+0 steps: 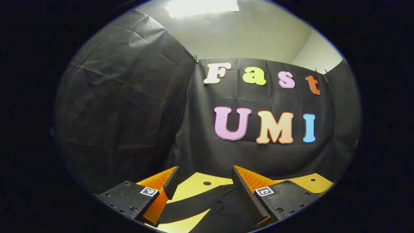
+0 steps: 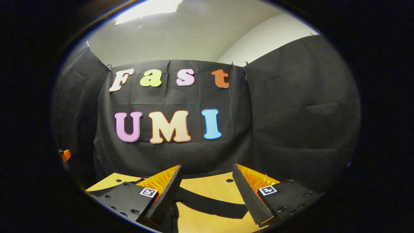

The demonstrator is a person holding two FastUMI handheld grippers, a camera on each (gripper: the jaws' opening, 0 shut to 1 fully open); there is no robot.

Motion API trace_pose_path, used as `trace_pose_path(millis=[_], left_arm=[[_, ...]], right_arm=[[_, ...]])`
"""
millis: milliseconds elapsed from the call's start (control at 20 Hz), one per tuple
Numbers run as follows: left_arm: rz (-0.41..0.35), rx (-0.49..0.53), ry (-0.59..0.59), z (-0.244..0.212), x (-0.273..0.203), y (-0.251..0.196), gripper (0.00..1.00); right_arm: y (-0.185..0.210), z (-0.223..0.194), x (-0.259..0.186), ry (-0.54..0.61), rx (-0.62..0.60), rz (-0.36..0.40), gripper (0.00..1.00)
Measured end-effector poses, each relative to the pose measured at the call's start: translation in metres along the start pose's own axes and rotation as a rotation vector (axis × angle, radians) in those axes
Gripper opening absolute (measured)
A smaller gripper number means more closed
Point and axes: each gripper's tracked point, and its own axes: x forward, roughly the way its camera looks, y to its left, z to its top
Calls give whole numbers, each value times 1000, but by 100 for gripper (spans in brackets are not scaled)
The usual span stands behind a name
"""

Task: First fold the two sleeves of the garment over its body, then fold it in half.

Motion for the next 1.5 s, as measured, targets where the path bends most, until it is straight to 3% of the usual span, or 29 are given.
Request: trace_pose_path(millis=[550,1500], left_arm=[[-8,6,-6,2,-6,2,92],[127,41,-15,5,-30,43,92]], right_arm=[[1,-11,-7,28,-12,11,95],[-1,-40,23,97,-31,71,98]])
